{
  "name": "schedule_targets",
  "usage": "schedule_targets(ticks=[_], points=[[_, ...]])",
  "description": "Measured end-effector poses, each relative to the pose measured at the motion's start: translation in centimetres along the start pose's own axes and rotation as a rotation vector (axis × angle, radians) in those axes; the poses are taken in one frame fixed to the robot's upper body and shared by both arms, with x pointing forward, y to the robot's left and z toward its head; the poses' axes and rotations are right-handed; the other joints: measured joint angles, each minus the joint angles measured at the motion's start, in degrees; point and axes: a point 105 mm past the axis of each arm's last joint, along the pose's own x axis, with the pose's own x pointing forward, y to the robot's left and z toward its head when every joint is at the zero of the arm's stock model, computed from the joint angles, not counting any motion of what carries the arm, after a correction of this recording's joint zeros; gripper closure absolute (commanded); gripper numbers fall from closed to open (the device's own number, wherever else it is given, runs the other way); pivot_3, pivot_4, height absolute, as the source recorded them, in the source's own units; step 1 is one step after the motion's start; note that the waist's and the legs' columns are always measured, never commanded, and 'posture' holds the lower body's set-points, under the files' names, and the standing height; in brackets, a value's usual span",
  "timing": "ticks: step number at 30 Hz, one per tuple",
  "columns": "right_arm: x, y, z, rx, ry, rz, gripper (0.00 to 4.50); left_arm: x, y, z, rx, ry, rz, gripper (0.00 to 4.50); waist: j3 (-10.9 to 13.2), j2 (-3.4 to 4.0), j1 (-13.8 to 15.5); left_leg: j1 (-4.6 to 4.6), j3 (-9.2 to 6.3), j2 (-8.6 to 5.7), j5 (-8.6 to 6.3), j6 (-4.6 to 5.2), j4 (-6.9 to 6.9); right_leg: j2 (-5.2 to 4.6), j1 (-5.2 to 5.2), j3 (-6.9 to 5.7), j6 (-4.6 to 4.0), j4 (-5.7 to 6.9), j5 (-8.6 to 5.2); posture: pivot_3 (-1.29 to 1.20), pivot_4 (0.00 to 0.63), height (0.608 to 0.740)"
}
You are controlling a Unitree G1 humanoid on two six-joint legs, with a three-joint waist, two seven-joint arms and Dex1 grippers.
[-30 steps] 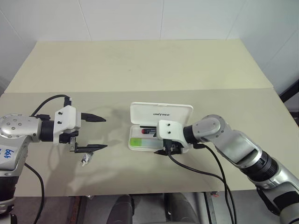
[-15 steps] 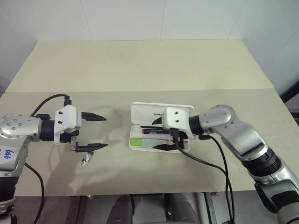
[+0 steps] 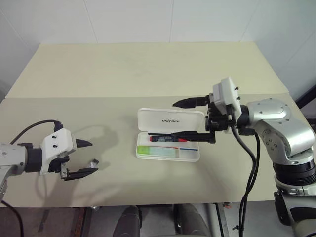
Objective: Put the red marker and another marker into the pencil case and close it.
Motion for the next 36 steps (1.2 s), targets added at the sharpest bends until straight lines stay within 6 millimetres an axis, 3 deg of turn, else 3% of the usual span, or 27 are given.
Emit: schedule_targets(ticks=[6,15,25,28,36], points=[[0.6,-0.3,0.0,0.02,-0.037,0.007,0.03,0.0,-0.9,-0.7,-0.176,0.106,0.153,0.0,0.0,0.0,-0.03,-0.01,0.0,-0.04,0.0,0.0,-0.02,-0.03,0.0,0.02,0.01,-0.02,0.01,0.0,0.15,0.74],[1.6,-0.1,0.4,0.008,-0.077,0.048,0.03,1.1,-2.4,-1.6,-0.331,0.216,0.233,0.0,0.0,-0.01,-0.02,0.01,-0.02,-0.03,0.0,-0.07,0.01,0.0,0.0,0.02,-0.03,0.01,0.02,0.0,0.15,0.74],[1.7,0.2,0.4,0.014,-0.093,0.013,0.03,3.1,-1.5,-1.7,-0.392,0.208,0.284,0.0,-0.01,-0.03,0.11,-0.02,-0.03,-0.06,-0.02,-0.11,-0.01,-0.02,0.0,0.02,-0.02,-0.06,0.03,0.0,0.15,0.74],[1.8,0.4,0.7,0.003,-0.099,0.008,0.0,3.6,-1.4,-1.6,-0.394,0.202,0.271,0.6,-0.01,-0.03,-0.04,-0.01,-0.02,-0.05,-0.02,-0.12,-0.02,-0.01,0.0,0.03,-0.03,-0.07,0.03,0.0,0.15,0.74],[1.7,0.3,0.7,-0.001,-0.096,-0.014,0.0,3.7,-1.4,-1.6,-0.394,0.206,0.262,3.13,-0.01,-0.03,0.01,0.0,-0.02,-0.05,-0.02,-0.12,-0.02,-0.02,0.0,0.03,-0.03,-0.08,0.03,0.0,0.15,0.74]])
